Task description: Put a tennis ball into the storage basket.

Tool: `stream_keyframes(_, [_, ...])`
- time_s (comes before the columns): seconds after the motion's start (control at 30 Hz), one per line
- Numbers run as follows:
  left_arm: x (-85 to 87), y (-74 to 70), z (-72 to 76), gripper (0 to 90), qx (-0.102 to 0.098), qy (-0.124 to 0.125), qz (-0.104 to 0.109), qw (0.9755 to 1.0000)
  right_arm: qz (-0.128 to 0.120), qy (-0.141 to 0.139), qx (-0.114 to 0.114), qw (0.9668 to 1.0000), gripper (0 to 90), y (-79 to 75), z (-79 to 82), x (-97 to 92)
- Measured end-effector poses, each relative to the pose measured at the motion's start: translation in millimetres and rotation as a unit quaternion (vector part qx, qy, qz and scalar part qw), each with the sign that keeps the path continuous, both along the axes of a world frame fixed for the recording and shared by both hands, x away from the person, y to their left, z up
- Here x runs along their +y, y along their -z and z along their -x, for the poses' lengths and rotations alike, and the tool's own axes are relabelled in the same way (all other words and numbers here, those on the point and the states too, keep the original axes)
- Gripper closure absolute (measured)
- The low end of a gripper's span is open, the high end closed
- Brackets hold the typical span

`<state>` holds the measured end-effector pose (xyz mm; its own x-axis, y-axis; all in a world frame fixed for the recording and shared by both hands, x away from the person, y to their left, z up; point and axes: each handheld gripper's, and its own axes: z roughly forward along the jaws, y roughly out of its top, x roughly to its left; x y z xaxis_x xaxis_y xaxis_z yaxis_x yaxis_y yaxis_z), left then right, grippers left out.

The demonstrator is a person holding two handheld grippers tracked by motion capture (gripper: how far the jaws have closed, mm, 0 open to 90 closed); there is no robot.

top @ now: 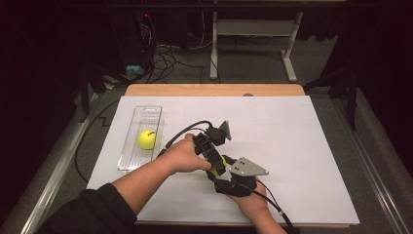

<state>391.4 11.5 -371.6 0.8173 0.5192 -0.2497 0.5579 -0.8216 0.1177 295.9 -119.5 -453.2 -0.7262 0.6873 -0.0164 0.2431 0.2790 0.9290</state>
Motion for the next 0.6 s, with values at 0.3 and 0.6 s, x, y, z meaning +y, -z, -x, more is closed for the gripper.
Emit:
stream_keyframes(0.3, [0.1, -1.4, -0.2, 25.4, 0.004, 0.008, 0.004, 1.0, -0.002, 0.002, 0.003, 1.0, 28.1, 0.1, -0.2, -0.5])
stream_keyframes(0.6, [-2.0, -1.0, 1.9, 26.0, -0.006, 0.004, -0.001, 1.0, -0.007, 0.003, 0.01, 0.9999, 27.5, 0.9, -1.5, -0.8])
